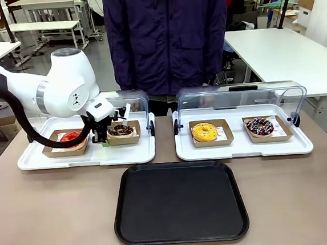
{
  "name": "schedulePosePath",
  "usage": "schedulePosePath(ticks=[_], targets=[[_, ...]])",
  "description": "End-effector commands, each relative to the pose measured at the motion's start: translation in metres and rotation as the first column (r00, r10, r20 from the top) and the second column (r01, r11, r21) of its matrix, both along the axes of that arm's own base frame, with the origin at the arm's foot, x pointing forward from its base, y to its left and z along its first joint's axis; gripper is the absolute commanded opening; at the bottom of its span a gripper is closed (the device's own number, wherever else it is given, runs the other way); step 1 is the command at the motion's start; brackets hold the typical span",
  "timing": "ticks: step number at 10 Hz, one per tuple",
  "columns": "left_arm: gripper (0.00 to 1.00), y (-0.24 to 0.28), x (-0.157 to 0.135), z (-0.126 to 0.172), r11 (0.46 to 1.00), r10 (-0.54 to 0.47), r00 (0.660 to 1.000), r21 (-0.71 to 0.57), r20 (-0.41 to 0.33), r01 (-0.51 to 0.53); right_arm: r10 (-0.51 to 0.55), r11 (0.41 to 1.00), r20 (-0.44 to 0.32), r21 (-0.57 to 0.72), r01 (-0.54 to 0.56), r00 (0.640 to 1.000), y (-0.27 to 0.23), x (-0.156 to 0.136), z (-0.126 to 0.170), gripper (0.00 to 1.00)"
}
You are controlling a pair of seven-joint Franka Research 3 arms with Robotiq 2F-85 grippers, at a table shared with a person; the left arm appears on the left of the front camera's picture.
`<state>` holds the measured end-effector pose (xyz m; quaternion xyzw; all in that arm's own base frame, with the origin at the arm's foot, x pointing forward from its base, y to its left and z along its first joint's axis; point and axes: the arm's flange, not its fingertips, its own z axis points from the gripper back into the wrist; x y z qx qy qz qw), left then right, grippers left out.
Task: Move the second donut from the left to the tray.
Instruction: Pick up the Paper togo box containing the Donut indicated by the person and place it on the Handle tray.
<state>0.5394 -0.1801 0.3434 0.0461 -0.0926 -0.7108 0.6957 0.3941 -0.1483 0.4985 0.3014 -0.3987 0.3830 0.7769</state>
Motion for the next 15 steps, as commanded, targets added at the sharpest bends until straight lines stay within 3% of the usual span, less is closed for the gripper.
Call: schedulePosePath(ticks=[1,4,9,12,15], targets=[[0.02,0.011,-0.034,0.021,0.998,-0.018,0.997,-0.053,0.075,0.022,0.002,1.0,0.022,0.014,-0.003,1.0,0.0,0.002,0.002,1.0],[0.02,0.007,-0.066,0.044,0.996,-0.068,0.991,-0.055,0.118,0.074,0.002,1.0,0.022,0.014,-0.003,1.0,0.0,0.002,0.002,1.0],[0.02,-0.004,-0.153,0.066,0.995,-0.092,0.988,-0.016,0.121,0.095,0.002,1.0,0.022,0.014,-0.003,1.0,0.0,0.002,0.002,1.0],[0.02,-0.025,-0.201,0.063,0.994,-0.094,0.989,-0.049,0.11,0.1,0.002,1.0,0.022,0.014,-0.003,1.0,0.0,0.002,0.002,1.0],[0.02,-0.063,-0.23,0.052,0.991,-0.109,0.989,-0.061,0.095,0.115,0.002,1.0,0.022,0.014,-0.003,1.0,0.0,0.002,0.002,1.0]])
